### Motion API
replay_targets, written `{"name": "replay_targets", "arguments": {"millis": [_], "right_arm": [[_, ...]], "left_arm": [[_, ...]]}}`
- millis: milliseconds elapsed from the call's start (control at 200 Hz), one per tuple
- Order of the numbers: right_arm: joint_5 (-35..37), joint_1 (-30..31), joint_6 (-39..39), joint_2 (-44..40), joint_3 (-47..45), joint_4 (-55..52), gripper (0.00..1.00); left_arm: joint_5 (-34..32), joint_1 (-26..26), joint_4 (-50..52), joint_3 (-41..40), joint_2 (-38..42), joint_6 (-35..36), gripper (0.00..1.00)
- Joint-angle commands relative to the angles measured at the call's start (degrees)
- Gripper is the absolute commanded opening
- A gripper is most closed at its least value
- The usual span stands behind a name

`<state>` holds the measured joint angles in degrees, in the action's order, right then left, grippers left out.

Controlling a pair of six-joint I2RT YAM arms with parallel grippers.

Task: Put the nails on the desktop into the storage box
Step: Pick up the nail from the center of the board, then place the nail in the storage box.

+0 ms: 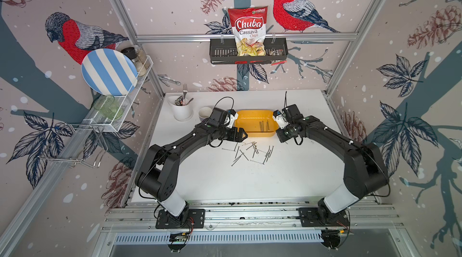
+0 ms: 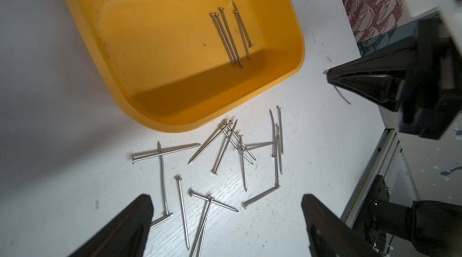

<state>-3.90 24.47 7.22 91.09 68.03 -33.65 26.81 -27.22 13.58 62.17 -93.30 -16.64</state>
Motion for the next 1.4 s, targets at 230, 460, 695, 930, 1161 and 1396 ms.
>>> {"name": "replay_targets", "arguments": {"millis": [230,460,695,930,1161,1396], "right_arm": [[-3.84,0.05,-11.99,2.90,15.91,2.43,0.00],[-0.74,0.05,-18.22,11.92,19.86,9.46,0.00],[0.92,0.22,-22.32,19.40,19.95,14.31,0.00],[0.60,0.87,-25.23,25.76,19.47,16.83,0.00],[1.39,1.41,-26.90,29.02,19.86,17.17,0.00],[1.89,1.32,-27.92,29.94,20.02,16.34,0.07]], "left_arm": [[-0.81,0.07,-3.92,0.90,0.25,-3.34,0.95],[-2.42,0.07,-2.43,1.18,1.32,-3.21,0.95],[-4.96,0.08,-0.93,-1.22,4.34,-3.14,0.95],[-6.63,0.20,1.04,-1.44,5.54,-1.86,0.95],[-7.93,0.27,2.16,-2.09,6.55,-1.13,0.95],[-8.00,0.35,1.84,-2.49,6.39,-1.42,0.95]]}}
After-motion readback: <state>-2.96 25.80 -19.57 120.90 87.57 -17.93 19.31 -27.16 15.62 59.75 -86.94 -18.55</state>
